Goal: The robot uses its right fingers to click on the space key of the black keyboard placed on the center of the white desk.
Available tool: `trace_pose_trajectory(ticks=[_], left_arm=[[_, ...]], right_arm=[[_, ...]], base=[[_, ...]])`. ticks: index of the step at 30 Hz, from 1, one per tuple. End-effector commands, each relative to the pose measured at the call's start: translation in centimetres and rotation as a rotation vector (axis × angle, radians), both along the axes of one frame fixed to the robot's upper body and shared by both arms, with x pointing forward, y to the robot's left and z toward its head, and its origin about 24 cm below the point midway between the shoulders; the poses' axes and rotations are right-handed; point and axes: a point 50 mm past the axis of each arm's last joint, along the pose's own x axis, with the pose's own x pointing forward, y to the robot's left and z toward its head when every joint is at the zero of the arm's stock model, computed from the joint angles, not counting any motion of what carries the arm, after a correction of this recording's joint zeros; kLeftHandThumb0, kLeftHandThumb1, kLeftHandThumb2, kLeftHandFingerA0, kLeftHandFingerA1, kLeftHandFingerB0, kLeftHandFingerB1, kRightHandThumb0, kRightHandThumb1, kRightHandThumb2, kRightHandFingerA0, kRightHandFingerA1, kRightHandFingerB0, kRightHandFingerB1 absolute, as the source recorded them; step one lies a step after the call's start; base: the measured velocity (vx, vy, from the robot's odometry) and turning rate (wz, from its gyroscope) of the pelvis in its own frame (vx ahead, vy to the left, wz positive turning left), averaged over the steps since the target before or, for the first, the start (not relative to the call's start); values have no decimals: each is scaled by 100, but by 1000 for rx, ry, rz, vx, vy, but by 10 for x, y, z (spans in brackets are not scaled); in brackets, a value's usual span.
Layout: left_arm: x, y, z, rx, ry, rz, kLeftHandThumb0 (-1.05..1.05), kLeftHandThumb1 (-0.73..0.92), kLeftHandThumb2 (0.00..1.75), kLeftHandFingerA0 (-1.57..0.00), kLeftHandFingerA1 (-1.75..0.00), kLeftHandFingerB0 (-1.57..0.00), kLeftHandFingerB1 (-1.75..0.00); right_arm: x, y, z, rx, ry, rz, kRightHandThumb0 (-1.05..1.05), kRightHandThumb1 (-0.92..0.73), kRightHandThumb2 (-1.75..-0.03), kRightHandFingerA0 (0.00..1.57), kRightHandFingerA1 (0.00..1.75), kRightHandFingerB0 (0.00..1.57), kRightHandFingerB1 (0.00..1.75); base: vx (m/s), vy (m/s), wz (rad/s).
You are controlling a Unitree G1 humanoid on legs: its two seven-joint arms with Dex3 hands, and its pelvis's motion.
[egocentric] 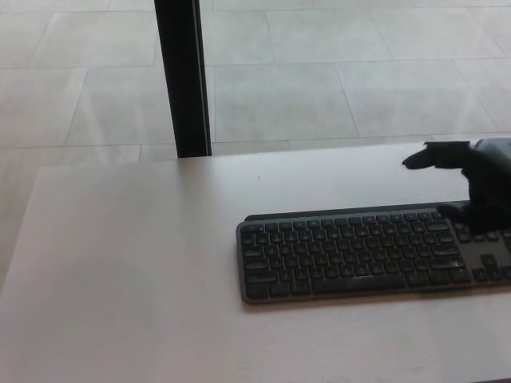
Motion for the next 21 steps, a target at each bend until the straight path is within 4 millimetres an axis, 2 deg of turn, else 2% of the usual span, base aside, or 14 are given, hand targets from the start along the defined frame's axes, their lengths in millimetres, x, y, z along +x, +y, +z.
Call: trace_pose_trajectory(ticks=[1,2,3,4,10,11,12,14,16,17,18,19,20,21], left_arm=[[-15,9,1,27,47,34,-45,55,56,-75,-72,-72,-59],[-16,10,1,24,40,33,-44,56,56,-74,-72,-71,-60],[-17,10,1,22,33,31,-45,56,57,-73,-72,-70,-60],[-17,10,0,21,33,31,-45,56,57,-74,-73,-71,-60],[-21,10,-2,2,34,43,-46,57,57,-72,-73,-66,-60],[-21,10,-2,10,48,34,-47,58,57,-73,-73,-67,-60],[-22,10,-2,16,55,31,-48,58,57,-72,-72,-66,-60],[-22,10,-2,3,34,45,-46,58,57,-72,-72,-67,-61],[-22,10,-2,7,35,39,-49,61,58,-70,-74,-66,-63],[-22,10,-3,9,33,36,-49,62,58,-70,-75,-66,-63],[-22,10,-3,22,45,22,-50,64,59,-70,-77,-65,-62],[-22,10,-3,23,47,20,-50,64,59,-70,-77,-65,-62],[-22,9,-3,32,58,20,-52,64,59,-72,-77,-67,-61],[-21,9,-3,32,60,20,-52,65,59,-71,-76,-65,-60]], right_arm=[[-76,-180,56,1119,-339,-464,-57,-49,-85,52,59,36,49],[-83,-189,51,1193,-373,-511,-53,-61,-59,61,47,45,35],[-91,-199,45,1227,-410,-568,-64,-48,-88,53,60,36,50],[-96,-205,41,1226,-426,-603,-67,-64,-59,59,54,40,37],[-143,-244,0,1412,-522,-834,-74,-67,-60,62,69,44,48],[-152,-248,-12,1478,-565,-889,-71,-51,-95,53,73,38,59],[-160,-251,-22,1528,-600,-932,-73,-68,-60,52,71,38,53],[-170,-254,-36,1627,-662,-972,-71,-66,-59,54,69,31,54],[-180,-257,-54,1718,-697,-1023,-70,-70,-61,55,67,25,59],[-185,-257,-63,1763,-732,-1048,-70,-53,-95,57,73,26,63],[-188,-258,-72,1799,-734,-1072,-68,-70,-61,56,67,26,63],[-188,-258,-73,1803,-734,-1074,-68,-70,-61,56,67,26,63],[-190,-258,-78,1823,-744,-1099,-68,-53,-93,55,71,25,64],[-192,-257,-86,1898,-771,-1131,-65,-67,-61,62,66,27,65]], base=[[0,0,0],[0,0,0],[0,0,0],[0,0,0],[0,0,0],[0,0,0],[0,0,0],[0,0,0],[0,0,0],[0,0,0],[0,0,0],[0,0,0],[0,0,0],[0,0,0]])
